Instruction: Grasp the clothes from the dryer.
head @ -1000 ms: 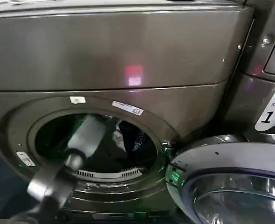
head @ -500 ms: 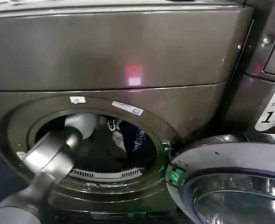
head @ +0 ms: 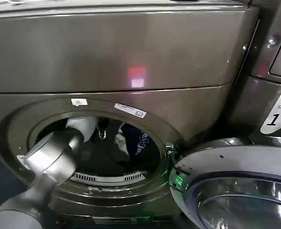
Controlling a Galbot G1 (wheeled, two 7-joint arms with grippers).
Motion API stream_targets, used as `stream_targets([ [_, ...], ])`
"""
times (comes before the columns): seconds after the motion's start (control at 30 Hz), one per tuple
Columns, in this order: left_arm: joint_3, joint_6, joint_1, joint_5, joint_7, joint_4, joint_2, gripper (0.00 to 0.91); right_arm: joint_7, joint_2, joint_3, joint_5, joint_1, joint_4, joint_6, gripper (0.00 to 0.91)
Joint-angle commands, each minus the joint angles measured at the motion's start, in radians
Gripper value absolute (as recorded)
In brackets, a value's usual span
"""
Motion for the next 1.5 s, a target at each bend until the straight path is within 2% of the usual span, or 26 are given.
stream_targets([
  [0.03,0.003,0.002,0.003,-0.002,0.005,0.006,-0.003,0.080,0.000,0.001,0.003,0.001,-0.002,-0.001,0.001,0.907],
  [0.17,0.004,0.001,0.006,-0.003,0.004,0.009,-0.004,0.046,0.000,0.001,0.007,0.001,-0.007,-0.004,0.004,0.907],
  [0.77,-0.019,-0.006,0.004,-0.033,-0.002,0.016,0.001,0.034,-0.001,0.007,-0.009,-0.006,0.011,-0.008,0.010,0.907],
  [0.9,-0.080,-0.004,0.009,-0.064,-0.037,0.004,0.004,0.023,0.000,0.009,-0.008,-0.007,0.013,-0.009,0.010,0.907],
  [1.1,-0.311,0.021,0.029,-0.164,-0.170,-0.040,0.011,0.011,0.000,0.011,-0.013,-0.008,0.018,-0.005,0.012,0.907],
  [1.33,-0.574,0.091,0.161,-0.317,-0.297,-0.289,0.067,0.011,0.002,0.011,-0.011,-0.008,0.014,-0.001,0.011,0.907],
  [1.5,-0.655,0.105,0.313,-0.452,-0.453,-0.464,0.107,0.000,0.012,0.011,0.002,-0.005,0.004,-0.003,0.012,0.907],
])
